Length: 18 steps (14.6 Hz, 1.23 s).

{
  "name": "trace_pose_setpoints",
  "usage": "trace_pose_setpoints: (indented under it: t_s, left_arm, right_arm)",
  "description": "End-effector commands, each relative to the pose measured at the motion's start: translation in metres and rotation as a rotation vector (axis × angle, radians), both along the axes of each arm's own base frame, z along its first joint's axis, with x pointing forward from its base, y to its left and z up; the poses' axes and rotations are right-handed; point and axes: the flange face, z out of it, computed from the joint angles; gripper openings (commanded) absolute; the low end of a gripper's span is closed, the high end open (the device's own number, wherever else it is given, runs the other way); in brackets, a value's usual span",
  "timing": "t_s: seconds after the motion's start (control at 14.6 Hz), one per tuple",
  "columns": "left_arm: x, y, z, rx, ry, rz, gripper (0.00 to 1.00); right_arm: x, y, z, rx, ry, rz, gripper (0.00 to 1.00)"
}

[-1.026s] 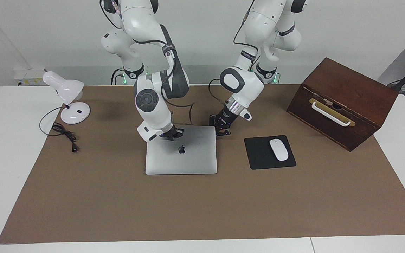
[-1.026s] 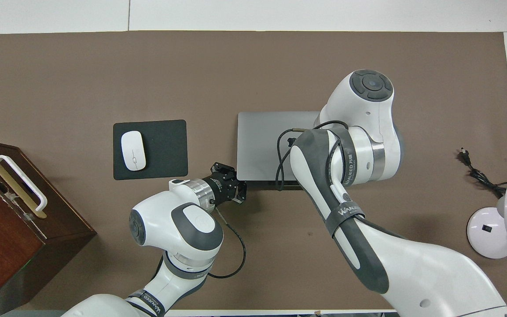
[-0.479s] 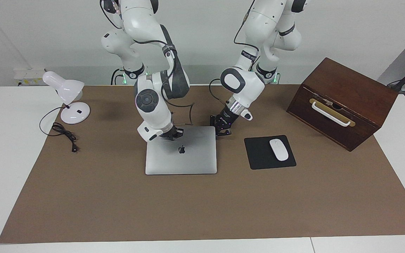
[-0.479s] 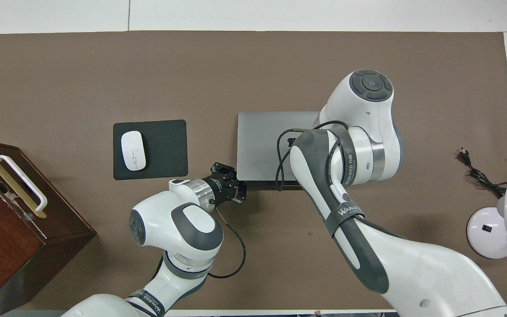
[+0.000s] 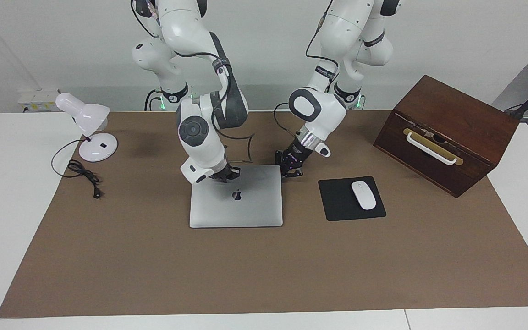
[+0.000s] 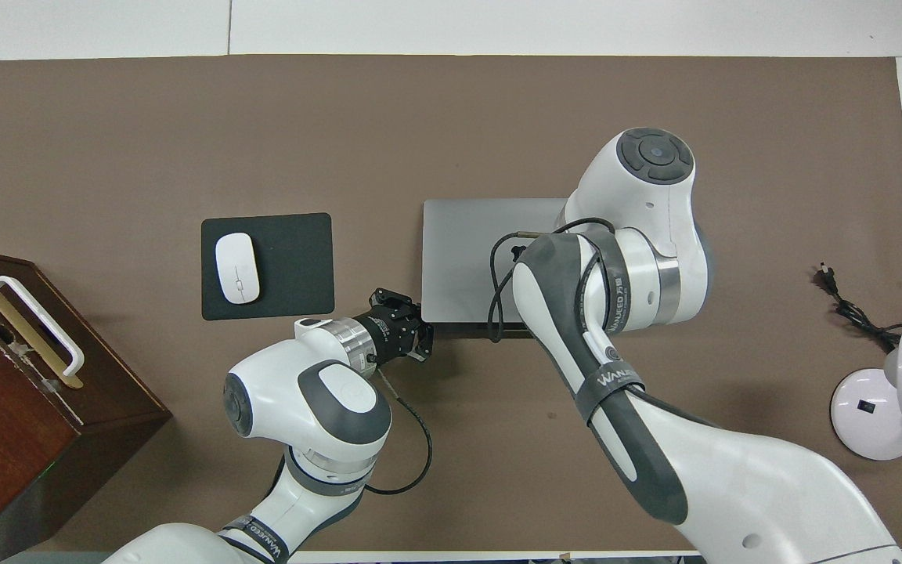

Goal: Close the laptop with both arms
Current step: 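Press the lowered screen flat onto the keyboard with the right gripper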

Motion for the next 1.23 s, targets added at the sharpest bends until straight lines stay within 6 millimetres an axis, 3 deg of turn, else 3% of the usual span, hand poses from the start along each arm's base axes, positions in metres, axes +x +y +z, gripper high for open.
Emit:
trace_pose_setpoints:
  t_s: [0.0, 1.16]
  left_arm:
    - [-0.0063, 0.0229, -0.0250, 0.045, 0.028, 0.005, 0.00]
    - [-0.0067, 0.0225, -0.0250, 0.046, 0.027, 0.003, 0.00]
  right_arm:
    - [-0.0070, 0.0018, -0.0025, 0.030, -0.011, -0.022, 0.00]
    - [-0.0092, -0.0010, -0.0111, 0.025, -0.013, -0.029, 0.00]
